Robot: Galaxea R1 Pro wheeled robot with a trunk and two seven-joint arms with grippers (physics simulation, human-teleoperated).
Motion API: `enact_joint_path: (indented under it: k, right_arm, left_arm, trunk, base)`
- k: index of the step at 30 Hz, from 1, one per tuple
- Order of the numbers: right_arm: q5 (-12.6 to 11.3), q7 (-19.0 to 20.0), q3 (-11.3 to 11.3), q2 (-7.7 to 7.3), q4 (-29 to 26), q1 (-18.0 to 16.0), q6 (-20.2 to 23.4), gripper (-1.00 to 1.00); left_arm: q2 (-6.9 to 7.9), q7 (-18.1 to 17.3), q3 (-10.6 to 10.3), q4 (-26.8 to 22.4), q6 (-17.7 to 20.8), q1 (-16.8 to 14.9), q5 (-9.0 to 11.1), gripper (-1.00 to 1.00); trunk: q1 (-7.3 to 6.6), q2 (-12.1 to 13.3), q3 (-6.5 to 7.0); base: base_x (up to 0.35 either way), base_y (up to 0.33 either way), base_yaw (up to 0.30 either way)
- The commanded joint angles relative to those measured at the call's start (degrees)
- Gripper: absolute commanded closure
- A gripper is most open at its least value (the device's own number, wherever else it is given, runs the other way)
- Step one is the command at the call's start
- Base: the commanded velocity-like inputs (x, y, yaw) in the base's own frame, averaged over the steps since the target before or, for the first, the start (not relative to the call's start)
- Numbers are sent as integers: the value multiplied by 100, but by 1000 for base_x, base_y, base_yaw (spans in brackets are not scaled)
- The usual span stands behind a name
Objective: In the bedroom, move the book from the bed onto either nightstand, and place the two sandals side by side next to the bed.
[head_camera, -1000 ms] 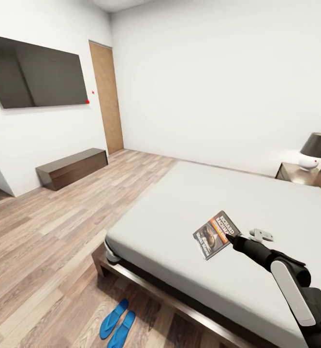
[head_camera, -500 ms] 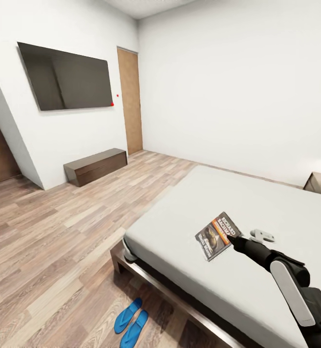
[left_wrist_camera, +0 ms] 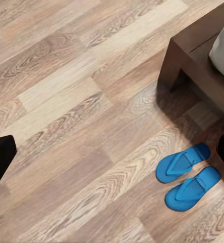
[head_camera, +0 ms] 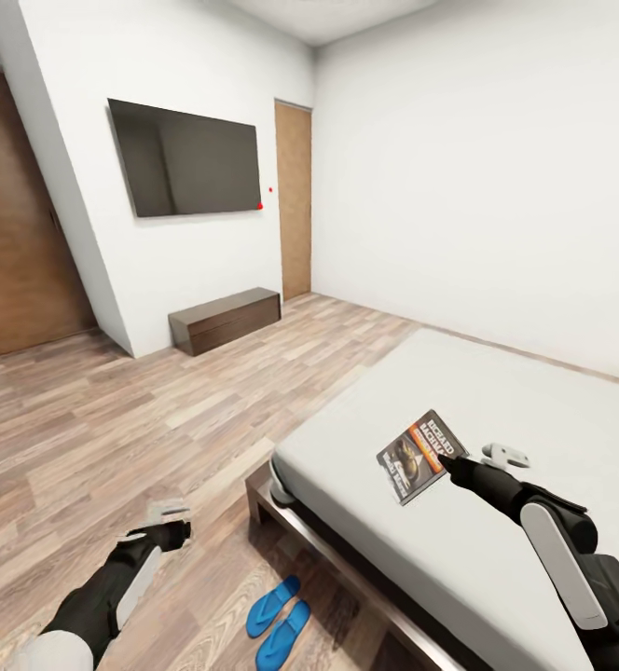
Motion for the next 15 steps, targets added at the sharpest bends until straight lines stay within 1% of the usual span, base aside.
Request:
enact_joint_path:
  k: [1,2,3,5,8,11,12,15]
  right_arm:
    - [-66,-50,0,-2,-8,-3,19,100]
    - [-68,-50,1,-1,-7,-3,19,100]
    - [-68,-50,3,5,-4,-3,19,100]
    - [-66,-46,6,10,11,-3,18,100]
    - [-22,-43,6,13,55,-3,13,100]
    - [105,-42,4,14,107,-3,12,100]
    - [182,-39,2,14,126,-3,11,100]
    - [279,-35,-1,14,149,-3,11,100]
  left_arm:
    - [18,54,-31,-20,142,-107,65,-100]
    - [26,53,-25,-30,250,-181,65,-100]
    - [35,46,-17,-43,438,-292,68,-100]
    - [33,18,-9,-55,630,-389,85,-100]
    - [-7,5,1,-90,758,-466,96,-100]
    - [-100,3,6,-174,811,-500,95,-100]
    - [-161,5,3,-203,826,-508,97,-100]
    - [-230,14,-1,-242,847,-517,93,-100]
  trunk:
    - [-22,37,14]
    - [-44,77,35]
    - [-66,117,57]
    - [-110,197,99]
    - [-176,318,164]
    - [-242,438,228]
    - [-264,478,249]
    - [-330,598,313]
  base:
    - [0,0,268]
    - [0,0,268]
    - [0,0,268]
    - [0,0,268]
    - [0,0,269]
    - [0,0,269]
    - [0,0,269]
    - [0,0,269]
